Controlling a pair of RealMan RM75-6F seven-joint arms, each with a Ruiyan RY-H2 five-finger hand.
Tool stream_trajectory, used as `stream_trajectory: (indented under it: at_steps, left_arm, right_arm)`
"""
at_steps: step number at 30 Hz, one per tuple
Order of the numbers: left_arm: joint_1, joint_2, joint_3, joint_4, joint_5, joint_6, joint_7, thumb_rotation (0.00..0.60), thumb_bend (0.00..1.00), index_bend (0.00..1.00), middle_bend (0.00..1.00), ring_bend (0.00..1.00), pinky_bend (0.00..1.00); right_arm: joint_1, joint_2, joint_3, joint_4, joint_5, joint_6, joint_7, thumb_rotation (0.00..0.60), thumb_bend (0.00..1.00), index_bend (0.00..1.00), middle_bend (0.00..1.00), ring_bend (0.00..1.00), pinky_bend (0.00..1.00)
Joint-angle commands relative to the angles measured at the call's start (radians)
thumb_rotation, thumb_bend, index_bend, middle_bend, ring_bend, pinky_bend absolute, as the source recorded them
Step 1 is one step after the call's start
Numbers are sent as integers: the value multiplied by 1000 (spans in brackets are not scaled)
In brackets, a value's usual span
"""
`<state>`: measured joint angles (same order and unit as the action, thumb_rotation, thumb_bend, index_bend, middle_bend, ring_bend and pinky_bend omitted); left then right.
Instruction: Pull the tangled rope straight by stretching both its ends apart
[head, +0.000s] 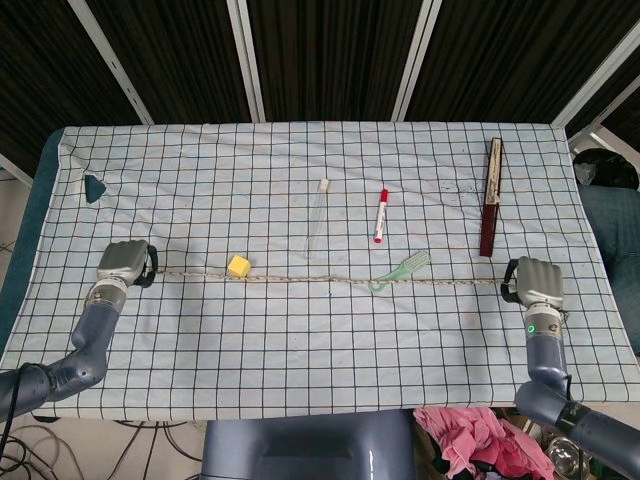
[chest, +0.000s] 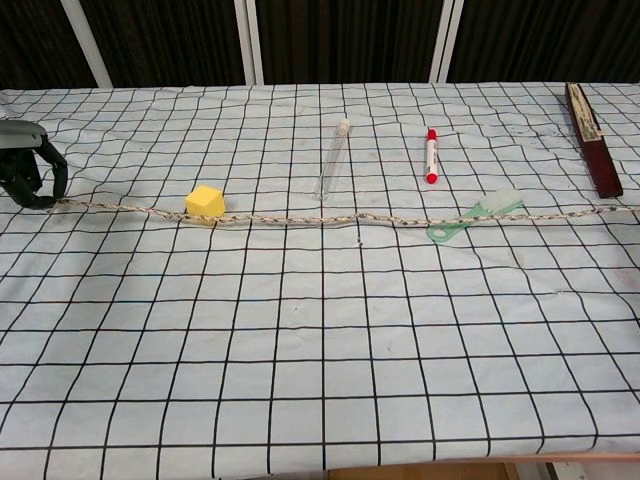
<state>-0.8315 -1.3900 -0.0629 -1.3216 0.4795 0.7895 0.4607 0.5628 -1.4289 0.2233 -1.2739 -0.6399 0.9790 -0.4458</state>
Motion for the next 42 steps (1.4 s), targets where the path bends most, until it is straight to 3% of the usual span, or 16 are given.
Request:
stream_trajectory:
  at_steps: [1, 7, 11, 20, 23, 29, 32, 35, 38, 42]
  left_arm:
    - [8, -7, 0, 12, 7, -7, -13, 600, 512, 686, 952, 868, 874]
    - [17, -26, 4, 45, 17, -22, -24, 600, 511, 686, 951, 868, 874]
    - [20, -40, 7, 59, 27, -36, -30, 600, 498, 602, 948, 868, 874]
    - [13, -51, 14, 68, 37, -49, -14, 600, 244, 330, 941, 866, 873]
    - [12, -41, 5, 50, 49, -30, -16, 600, 209, 265, 941, 866, 873]
    - [17, 14, -24, -28, 71, -9, -46, 600, 208, 242, 935, 865, 873]
    - [21, 56, -44, -75, 93, 17, -60, 600, 208, 252, 926, 852, 873]
    - [26, 111, -71, -143, 127, 61, -76, 600, 208, 244, 879, 811, 863]
    - [39, 166, -101, -218, 177, 117, -100, 600, 207, 243, 779, 714, 800]
    - [85, 246, -116, -343, 285, 228, -129, 600, 182, 243, 606, 474, 577]
  right_arm:
    - [-2, -7, -2, 6, -2, -5, 5, 600, 472, 644, 965, 1000, 1000]
    - [-3, -16, -4, 16, -5, -31, 23, 600, 471, 644, 965, 1000, 1000]
    - [1, -12, -16, 17, -3, -68, 21, 600, 438, 608, 965, 1000, 1000]
    - [15, 9, -31, -1, -1, -102, -2, 600, 170, 310, 982, 1000, 1000]
    - [21, 35, -31, -30, 23, -117, -14, 600, 122, 252, 983, 1000, 1000]
    - [7, 105, 11, -98, 34, -97, 45, 600, 117, 231, 973, 1000, 1000]
    - [-5, 163, 30, -147, 33, -92, 75, 600, 117, 208, 925, 1000, 1000]
    - [-21, 268, 42, -227, 44, -102, 89, 600, 117, 190, 816, 950, 982]
    - [-34, 356, 46, -294, 57, -87, 82, 600, 117, 174, 603, 761, 818]
    - [-91, 417, 68, -387, -8, 4, 160, 600, 117, 170, 408, 555, 418]
